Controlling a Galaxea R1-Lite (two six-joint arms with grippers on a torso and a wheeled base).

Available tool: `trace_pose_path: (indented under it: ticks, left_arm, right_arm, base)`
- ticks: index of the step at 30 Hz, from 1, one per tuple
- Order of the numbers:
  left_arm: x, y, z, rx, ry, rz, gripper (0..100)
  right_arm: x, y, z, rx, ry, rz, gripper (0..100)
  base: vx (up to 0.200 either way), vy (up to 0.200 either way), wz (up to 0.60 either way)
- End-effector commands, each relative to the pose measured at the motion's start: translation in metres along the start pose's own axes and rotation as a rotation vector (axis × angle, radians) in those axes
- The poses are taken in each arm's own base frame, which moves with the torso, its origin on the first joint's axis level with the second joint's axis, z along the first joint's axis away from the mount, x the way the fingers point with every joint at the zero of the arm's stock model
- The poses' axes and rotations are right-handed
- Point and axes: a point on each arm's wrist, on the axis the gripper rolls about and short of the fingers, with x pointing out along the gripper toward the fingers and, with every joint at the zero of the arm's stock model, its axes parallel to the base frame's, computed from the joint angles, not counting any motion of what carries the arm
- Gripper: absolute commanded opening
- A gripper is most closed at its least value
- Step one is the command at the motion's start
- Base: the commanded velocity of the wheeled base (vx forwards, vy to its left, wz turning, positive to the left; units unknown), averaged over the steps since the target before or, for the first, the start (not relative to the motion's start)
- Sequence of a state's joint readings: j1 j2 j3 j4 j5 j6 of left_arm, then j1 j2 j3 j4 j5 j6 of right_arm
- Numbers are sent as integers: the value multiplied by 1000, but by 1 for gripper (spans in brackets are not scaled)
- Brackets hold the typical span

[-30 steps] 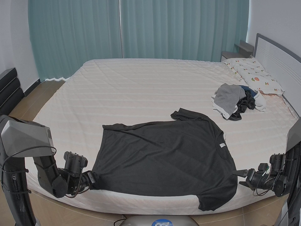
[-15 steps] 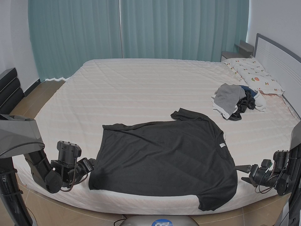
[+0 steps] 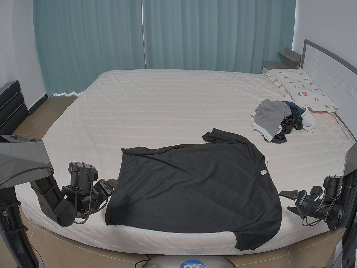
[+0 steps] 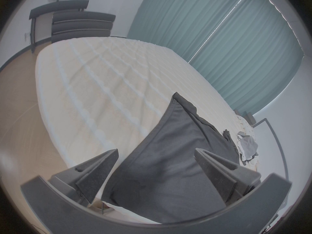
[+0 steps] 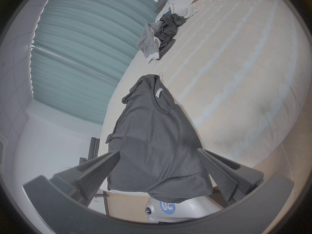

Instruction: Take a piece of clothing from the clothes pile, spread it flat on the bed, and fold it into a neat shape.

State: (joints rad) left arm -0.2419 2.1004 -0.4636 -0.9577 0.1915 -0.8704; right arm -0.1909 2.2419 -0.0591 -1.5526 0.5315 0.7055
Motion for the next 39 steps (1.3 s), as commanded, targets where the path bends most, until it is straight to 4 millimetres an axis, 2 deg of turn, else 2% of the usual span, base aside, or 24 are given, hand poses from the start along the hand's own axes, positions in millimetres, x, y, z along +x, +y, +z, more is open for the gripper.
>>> trace_pose_path:
  ticks: [1,7,22,29,33,38,39]
  left_arm:
    - [6,2,-1,-15,34,-13,100]
    - [9,3,0,-19,43,-21,100]
    - [19,7,-1,-26,47,1,100]
    - [30,-12,10,-40,-5,-54,100]
    - [55,-24,35,-59,-79,-100,100]
    - [98,-33,44,32,-100,-86,100]
    - [100,-34,45,35,-103,-86,100]
  right_arm:
    - [2,2,0,-10,0,9,100]
    - [2,2,-1,-9,4,7,100]
    - [3,1,-2,-8,11,3,100]
    - [6,-1,-1,-5,9,1,100]
    - [8,-3,-2,1,14,-5,100]
    - [16,-8,1,5,15,-6,100]
    - [17,-8,1,4,14,-5,100]
  base:
    - [200,0,0]
    - [200,0,0]
    - [0,0,0]
    - [0,0,0]
    - [0,0,0]
    - [0,0,0]
    - [0,0,0]
